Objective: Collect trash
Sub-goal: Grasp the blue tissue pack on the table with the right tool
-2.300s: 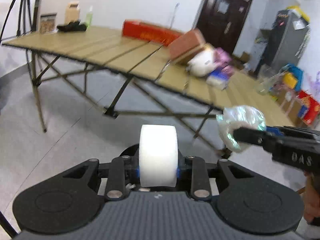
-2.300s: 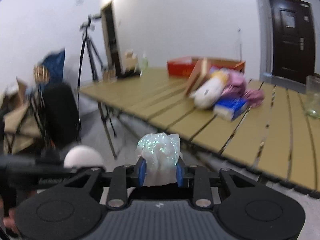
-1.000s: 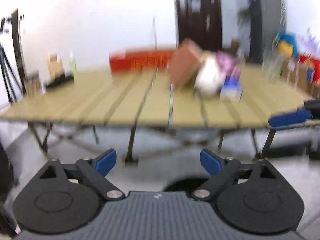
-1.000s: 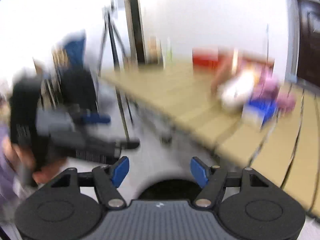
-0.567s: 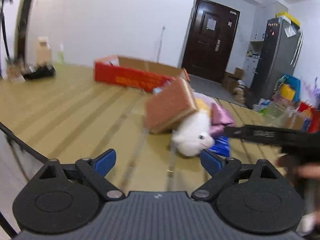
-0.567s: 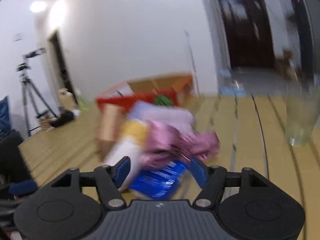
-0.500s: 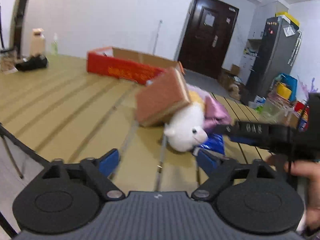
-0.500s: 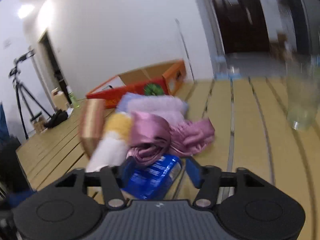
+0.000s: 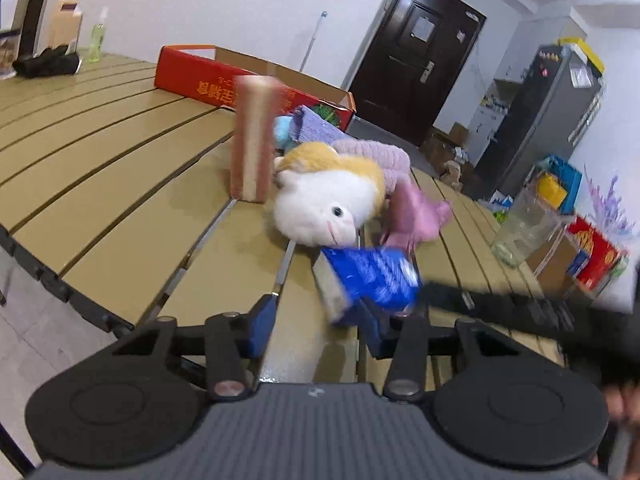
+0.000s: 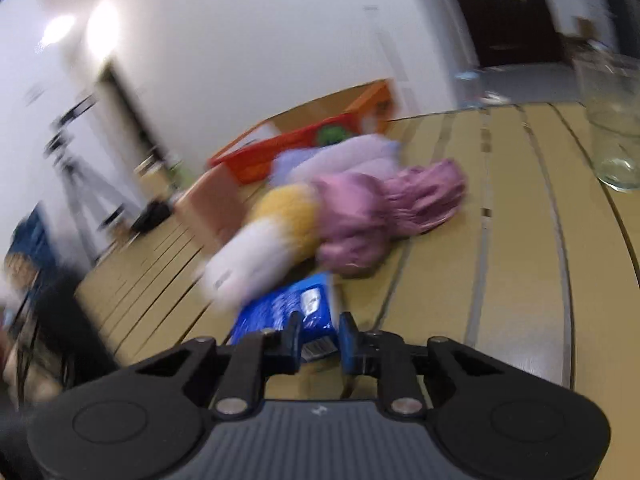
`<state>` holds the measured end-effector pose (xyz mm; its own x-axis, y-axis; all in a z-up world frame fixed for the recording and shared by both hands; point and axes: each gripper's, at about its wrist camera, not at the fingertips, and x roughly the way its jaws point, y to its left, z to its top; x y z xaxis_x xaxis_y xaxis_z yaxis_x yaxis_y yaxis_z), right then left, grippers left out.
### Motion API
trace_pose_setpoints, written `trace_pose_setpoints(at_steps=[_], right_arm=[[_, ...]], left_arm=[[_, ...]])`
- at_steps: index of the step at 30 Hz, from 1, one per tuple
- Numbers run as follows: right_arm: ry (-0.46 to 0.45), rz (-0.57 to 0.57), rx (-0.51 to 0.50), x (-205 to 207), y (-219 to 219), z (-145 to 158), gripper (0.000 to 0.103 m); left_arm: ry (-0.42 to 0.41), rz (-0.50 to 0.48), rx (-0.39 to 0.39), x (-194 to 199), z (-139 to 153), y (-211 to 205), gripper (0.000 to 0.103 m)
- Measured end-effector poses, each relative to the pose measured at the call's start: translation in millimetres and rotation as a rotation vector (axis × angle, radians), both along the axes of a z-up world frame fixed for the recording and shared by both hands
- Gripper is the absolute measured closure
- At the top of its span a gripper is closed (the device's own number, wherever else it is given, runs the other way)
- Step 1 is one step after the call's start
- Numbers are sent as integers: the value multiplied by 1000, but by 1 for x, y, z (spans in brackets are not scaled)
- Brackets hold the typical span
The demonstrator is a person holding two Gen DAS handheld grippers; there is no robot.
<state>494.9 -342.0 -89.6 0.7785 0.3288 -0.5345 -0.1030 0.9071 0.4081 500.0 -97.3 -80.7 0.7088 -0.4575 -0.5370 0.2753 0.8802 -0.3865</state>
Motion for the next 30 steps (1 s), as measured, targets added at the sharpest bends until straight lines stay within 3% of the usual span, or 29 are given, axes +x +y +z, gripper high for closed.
trace_pose_setpoints(at_steps=[2, 5, 10, 12, 14, 22, 26, 30], right_arm=[[-28, -51, -13, -8, -5, 6, 84], [-28, -117, 73, -1, -20, 3, 81], [5, -72, 164, 13, -10, -7, 63], [19, -74, 147, 14, -2, -10, 64], [49, -73, 131, 21, 4, -16, 75], [32, -36, 107, 10, 24, -5, 85], [-4, 62, 120, -8, 62, 5, 87], [-8, 171, 95, -30, 105, 4, 87]], left_arm=[[11, 12, -35, 1, 2, 5, 57], [10, 8, -41, 6, 1, 2, 57], [1, 26, -38, 23, 1, -6, 57], [20, 16, -69, 29, -3, -6, 61], [26, -18, -99, 30, -3, -8, 75], [-3, -11, -70, 4, 7, 8, 77], [-38, 29, -53, -32, 19, 54, 77], [-5, 67, -86, -64, 15, 105, 78]])
